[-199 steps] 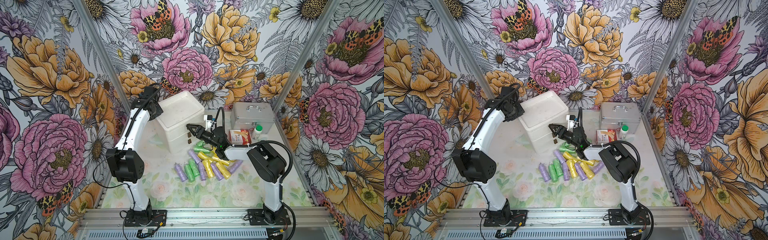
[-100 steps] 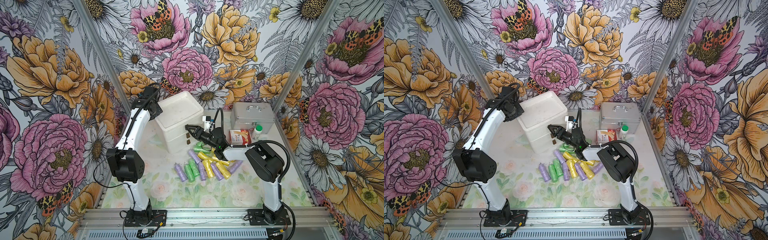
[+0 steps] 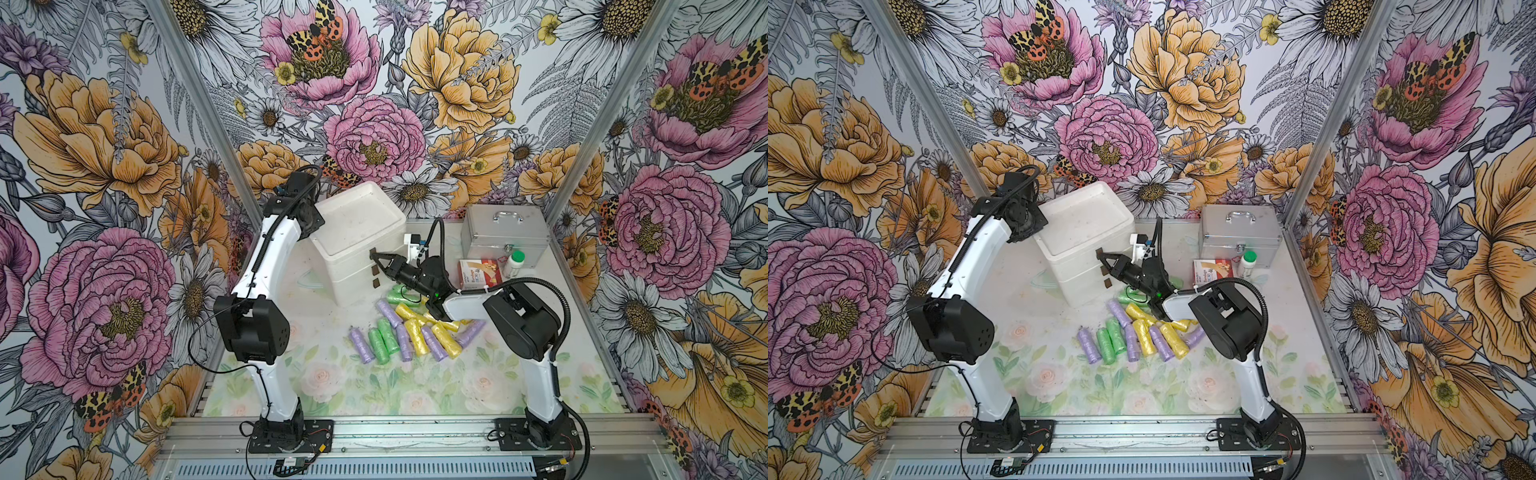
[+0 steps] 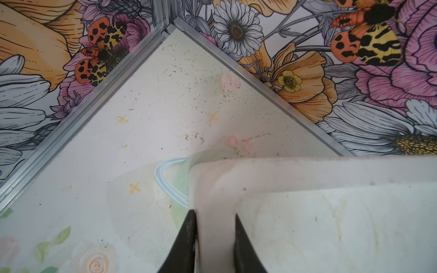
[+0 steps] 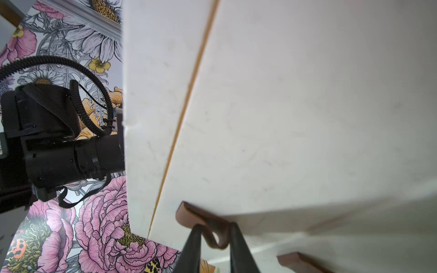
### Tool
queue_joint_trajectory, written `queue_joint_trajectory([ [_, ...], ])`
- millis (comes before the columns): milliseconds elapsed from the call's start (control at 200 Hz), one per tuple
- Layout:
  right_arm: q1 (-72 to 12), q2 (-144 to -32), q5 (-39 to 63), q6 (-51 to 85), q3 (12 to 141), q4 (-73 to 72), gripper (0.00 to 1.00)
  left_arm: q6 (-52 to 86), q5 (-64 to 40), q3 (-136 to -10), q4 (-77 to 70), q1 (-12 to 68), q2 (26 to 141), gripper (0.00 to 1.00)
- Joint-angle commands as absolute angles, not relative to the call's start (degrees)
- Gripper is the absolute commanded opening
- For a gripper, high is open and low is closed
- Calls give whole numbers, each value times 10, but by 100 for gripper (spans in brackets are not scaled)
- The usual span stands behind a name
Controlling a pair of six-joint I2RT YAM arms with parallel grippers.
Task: Sort the rolls of trash bags by color and place them into the drawer
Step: Open the drawer in the storage box.
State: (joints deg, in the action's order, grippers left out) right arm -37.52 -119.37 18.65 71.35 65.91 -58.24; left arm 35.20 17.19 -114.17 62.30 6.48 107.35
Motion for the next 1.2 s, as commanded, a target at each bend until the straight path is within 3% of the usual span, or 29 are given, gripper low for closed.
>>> queue_joint_trajectory([
  [0, -370, -1197, 170, 715, 662, -632, 8, 360, 124, -1157, 625, 75, 1081, 12],
  [45, -369, -1194, 169, 715, 656, -636, 0, 361, 124, -1159, 625, 76, 1082, 12],
  [811, -363, -1036, 173, 712, 392, -696, 0, 381, 127, -1172, 625, 72, 1097, 5],
  [1196, -363, -915, 162, 646, 335, -545, 0, 390, 128, -1171, 625, 71, 1100, 1],
])
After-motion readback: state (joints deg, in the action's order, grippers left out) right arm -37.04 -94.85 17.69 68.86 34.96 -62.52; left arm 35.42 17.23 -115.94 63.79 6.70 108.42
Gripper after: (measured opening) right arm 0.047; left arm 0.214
